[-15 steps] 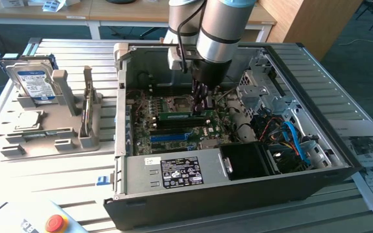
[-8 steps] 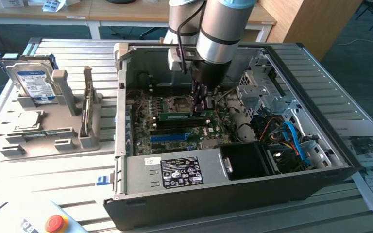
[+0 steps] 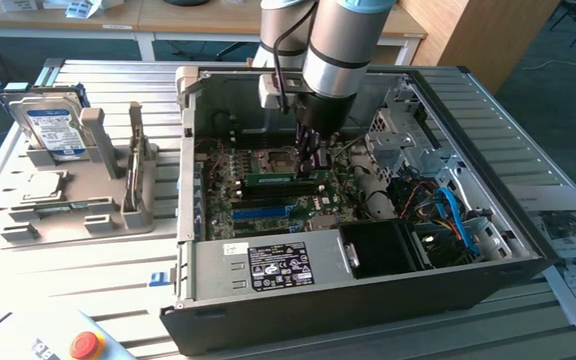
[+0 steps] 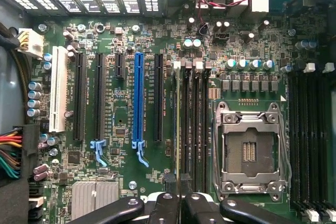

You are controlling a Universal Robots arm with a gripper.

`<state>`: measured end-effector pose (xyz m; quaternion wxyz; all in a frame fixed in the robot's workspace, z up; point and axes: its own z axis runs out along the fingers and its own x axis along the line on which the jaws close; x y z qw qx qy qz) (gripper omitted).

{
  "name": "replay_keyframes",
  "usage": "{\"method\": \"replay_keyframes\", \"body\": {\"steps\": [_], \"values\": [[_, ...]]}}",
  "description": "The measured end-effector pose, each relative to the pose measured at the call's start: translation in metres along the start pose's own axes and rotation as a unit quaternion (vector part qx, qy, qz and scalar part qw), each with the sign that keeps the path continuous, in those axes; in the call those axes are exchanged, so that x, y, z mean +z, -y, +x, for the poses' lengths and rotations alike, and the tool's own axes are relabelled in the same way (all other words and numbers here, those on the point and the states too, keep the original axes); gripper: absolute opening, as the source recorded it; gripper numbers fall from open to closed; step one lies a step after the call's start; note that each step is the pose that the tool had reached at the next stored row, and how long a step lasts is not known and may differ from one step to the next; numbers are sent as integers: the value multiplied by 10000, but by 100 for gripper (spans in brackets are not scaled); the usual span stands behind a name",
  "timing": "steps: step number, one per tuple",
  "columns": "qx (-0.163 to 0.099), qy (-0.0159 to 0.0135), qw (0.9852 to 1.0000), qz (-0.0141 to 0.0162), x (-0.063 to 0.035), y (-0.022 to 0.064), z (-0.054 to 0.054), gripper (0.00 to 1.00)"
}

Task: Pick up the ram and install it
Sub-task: 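Insert the ram into the slot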

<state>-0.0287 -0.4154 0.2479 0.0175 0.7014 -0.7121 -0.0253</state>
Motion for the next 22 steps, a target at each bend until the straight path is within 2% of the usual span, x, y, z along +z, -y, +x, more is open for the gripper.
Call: {"method": "replay_keyframes", "body": {"steps": [6,12,16,22], "values": [[-12,-1,10000,25,12,-3,-2,12],[-12,0,10000,25,13,-3,-2,12],[-10,-31,10000,34,14,-3,-2,12],[-10,-32,10000,34,13,-6,-2,12]]}}
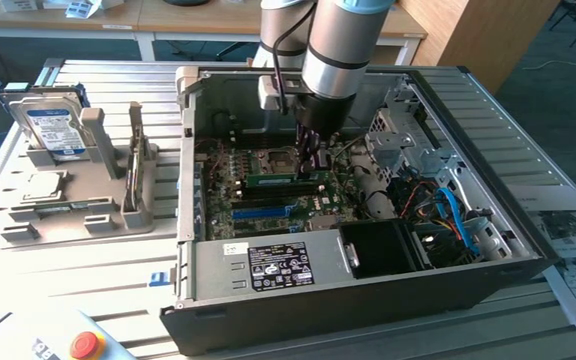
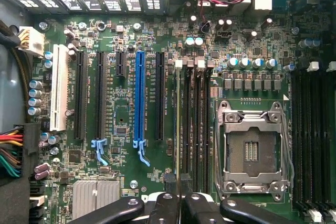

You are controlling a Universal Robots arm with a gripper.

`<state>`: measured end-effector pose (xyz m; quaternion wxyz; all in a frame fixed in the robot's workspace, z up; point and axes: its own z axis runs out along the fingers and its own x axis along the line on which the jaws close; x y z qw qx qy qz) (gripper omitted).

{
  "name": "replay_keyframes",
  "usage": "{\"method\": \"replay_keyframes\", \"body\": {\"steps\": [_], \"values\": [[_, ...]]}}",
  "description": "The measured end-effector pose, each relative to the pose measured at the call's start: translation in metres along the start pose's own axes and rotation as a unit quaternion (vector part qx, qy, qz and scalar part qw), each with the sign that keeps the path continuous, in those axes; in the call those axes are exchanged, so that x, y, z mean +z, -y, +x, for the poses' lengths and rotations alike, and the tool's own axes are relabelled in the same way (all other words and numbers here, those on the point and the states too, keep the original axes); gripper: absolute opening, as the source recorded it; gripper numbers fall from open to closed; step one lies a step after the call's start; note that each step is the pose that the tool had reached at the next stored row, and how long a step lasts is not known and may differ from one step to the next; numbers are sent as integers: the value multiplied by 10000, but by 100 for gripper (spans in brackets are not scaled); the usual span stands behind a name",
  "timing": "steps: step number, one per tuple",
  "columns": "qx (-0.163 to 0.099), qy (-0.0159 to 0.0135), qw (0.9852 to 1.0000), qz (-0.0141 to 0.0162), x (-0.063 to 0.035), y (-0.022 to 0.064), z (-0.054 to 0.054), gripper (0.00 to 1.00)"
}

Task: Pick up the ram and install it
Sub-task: 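Insert the ram into the slot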

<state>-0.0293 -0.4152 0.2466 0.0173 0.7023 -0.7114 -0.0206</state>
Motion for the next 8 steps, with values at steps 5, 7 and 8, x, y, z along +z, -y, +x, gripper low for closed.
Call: {"method": "replay_keyframes", "body": {"steps": [5,7,8], "values": [[0,0,10000,15,1,-12,0,12],[-1,0,10000,15,1,-13,0,12],[0,0,10000,24,1,-17,0,12]]}}
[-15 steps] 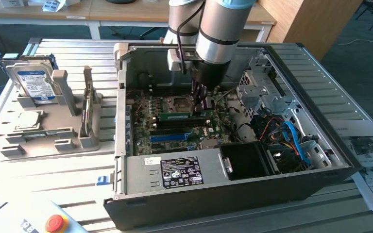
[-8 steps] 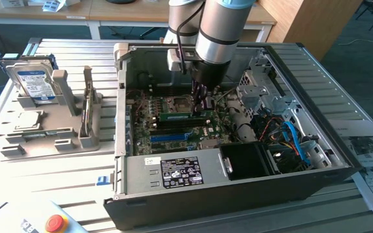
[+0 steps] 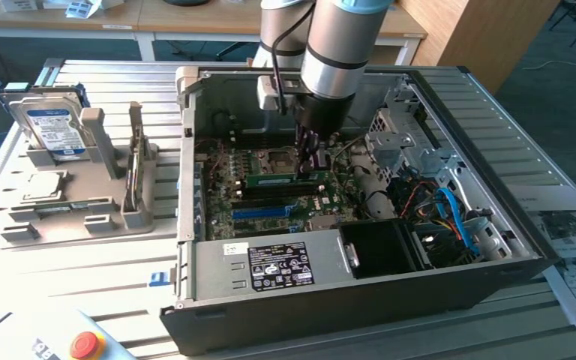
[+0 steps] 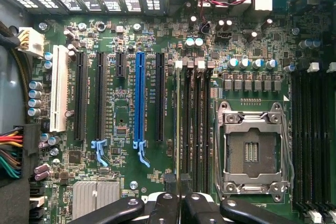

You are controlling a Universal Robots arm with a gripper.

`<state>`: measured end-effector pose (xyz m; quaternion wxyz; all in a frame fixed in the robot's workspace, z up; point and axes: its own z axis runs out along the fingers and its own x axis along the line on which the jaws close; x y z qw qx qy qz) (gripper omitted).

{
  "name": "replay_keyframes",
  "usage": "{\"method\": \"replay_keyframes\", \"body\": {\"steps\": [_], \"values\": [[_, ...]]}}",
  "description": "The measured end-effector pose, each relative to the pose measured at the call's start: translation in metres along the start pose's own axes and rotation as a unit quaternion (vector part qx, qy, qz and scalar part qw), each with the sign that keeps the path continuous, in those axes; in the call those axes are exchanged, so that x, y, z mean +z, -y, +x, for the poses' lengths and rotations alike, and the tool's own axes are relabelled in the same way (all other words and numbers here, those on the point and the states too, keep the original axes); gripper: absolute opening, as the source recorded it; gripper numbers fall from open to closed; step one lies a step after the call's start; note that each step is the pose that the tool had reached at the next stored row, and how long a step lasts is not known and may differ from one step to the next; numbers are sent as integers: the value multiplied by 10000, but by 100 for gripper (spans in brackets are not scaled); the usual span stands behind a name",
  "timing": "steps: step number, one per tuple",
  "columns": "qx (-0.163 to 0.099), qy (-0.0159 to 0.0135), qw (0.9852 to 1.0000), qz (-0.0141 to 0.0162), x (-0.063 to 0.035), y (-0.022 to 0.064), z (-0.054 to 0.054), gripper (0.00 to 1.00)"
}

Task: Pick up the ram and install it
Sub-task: 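Insert the ram into the slot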

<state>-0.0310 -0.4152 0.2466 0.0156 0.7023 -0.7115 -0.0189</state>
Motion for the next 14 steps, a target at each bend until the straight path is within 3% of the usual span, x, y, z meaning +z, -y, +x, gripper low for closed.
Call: {"method": "replay_keyframes", "body": {"steps": [4,14], "values": [[-4,1,10000,61,2,-13,0,12],[-4,0,10000,66,3,-27,-1,12]]}}
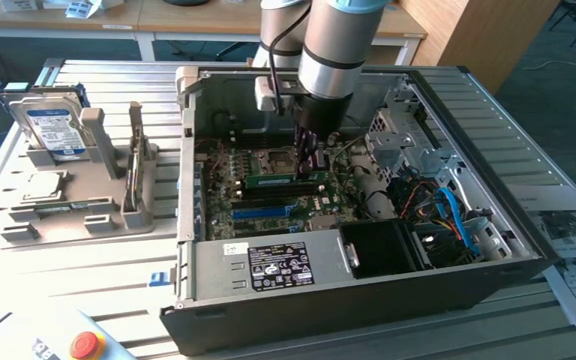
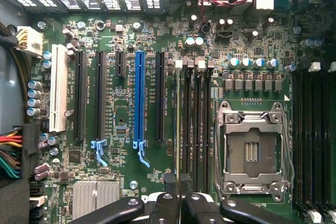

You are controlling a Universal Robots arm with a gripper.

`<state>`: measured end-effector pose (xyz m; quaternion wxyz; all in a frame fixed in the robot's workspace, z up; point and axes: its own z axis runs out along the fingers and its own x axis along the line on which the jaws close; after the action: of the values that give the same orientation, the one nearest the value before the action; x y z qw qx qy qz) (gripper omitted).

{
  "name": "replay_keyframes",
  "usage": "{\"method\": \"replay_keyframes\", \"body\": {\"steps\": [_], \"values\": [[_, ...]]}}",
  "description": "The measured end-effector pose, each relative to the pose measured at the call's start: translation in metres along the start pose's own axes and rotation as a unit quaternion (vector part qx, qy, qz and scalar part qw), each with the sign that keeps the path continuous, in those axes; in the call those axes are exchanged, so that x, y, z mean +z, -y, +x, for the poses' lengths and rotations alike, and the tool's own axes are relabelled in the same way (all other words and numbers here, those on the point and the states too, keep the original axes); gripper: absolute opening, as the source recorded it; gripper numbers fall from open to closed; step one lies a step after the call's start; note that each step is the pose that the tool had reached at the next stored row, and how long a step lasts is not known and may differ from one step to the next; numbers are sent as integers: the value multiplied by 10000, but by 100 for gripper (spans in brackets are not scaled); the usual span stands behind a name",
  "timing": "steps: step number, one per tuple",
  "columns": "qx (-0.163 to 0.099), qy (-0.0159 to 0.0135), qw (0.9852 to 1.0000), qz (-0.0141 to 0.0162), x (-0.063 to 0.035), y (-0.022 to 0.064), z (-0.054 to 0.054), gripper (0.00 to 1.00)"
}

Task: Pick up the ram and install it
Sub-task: 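Insert the ram into the slot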

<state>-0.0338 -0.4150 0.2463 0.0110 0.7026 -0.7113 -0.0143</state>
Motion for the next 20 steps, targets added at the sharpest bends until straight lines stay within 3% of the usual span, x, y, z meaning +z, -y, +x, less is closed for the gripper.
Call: {"method": "replay_keyframes", "body": {"steps": [20], "values": [[39,1,10000,0,107,-3,0,12]]}}
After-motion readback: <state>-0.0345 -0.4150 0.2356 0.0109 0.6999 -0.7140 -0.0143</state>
